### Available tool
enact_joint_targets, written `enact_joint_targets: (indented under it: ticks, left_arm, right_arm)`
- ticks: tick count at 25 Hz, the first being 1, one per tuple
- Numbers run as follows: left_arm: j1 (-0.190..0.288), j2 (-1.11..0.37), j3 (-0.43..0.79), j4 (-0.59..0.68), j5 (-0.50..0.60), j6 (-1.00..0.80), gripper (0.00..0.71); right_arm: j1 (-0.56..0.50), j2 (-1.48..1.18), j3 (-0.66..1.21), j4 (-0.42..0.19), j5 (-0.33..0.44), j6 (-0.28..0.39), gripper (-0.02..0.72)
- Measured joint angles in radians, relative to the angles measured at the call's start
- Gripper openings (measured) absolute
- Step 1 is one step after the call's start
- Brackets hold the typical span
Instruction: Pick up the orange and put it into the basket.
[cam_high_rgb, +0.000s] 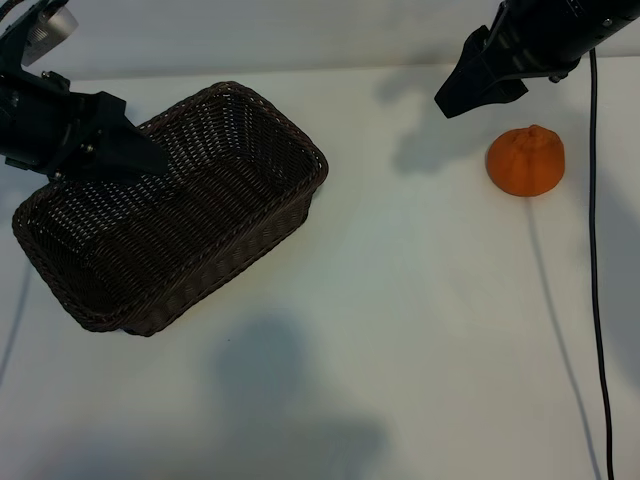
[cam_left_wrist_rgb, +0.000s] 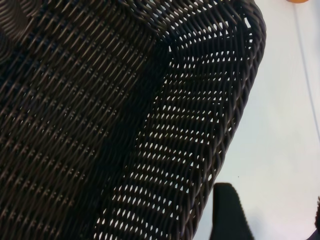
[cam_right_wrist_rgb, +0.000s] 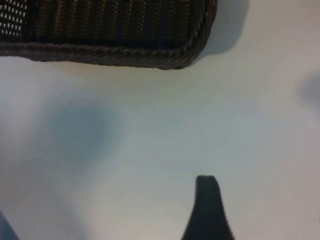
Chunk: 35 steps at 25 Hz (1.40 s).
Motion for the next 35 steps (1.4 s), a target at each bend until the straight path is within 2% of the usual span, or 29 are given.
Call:
enact_joint_targets:
  ticks: [23, 35]
  left_arm:
    - [0.0, 0.0, 0.0, 0.0, 0.0, -0.001, 0.457]
    - [0.0, 0.0, 0.0, 0.002, -0.06, 0.001, 0.457]
  right_arm:
    - [0.0, 0.0, 0.0, 0.0, 0.0, 0.0, 0.504]
    - [0.0, 0.0, 0.0, 0.003, 0.0, 0.0, 0.504]
